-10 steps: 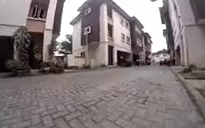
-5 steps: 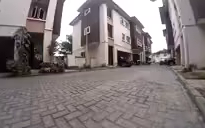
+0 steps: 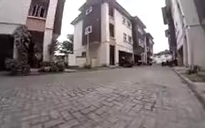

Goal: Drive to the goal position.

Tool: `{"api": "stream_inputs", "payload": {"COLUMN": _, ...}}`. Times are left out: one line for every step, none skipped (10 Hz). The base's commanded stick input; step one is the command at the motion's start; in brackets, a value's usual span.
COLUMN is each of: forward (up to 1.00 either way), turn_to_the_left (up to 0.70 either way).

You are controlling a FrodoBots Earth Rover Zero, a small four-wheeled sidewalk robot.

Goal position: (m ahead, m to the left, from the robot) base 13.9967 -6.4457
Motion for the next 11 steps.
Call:
{"api": "stream_inputs", "payload": {"forward": 0.7, "turn_to_the_left": 0.0}}
{"api": "stream_inputs", "payload": {"forward": 0.7, "turn_to_the_left": 0.0}}
{"api": "stream_inputs", "payload": {"forward": 0.7, "turn_to_the_left": 0.0}}
{"api": "stream_inputs", "payload": {"forward": 0.7, "turn_to_the_left": 0.0}}
{"api": "stream_inputs", "payload": {"forward": 0.7, "turn_to_the_left": 0.0}}
{"api": "stream_inputs", "payload": {"forward": 0.7, "turn_to_the_left": -0.35}}
{"api": "stream_inputs", "payload": {"forward": 0.7, "turn_to_the_left": -0.33}}
{"api": "stream_inputs", "payload": {"forward": 0.7, "turn_to_the_left": -0.16}}
{"api": "stream_inputs", "payload": {"forward": 0.7, "turn_to_the_left": 0.0}}
{"api": "stream_inputs", "payload": {"forward": 0.7, "turn_to_the_left": 0.0}}
{"api": "stream_inputs", "payload": {"forward": 0.7, "turn_to_the_left": 0.0}}
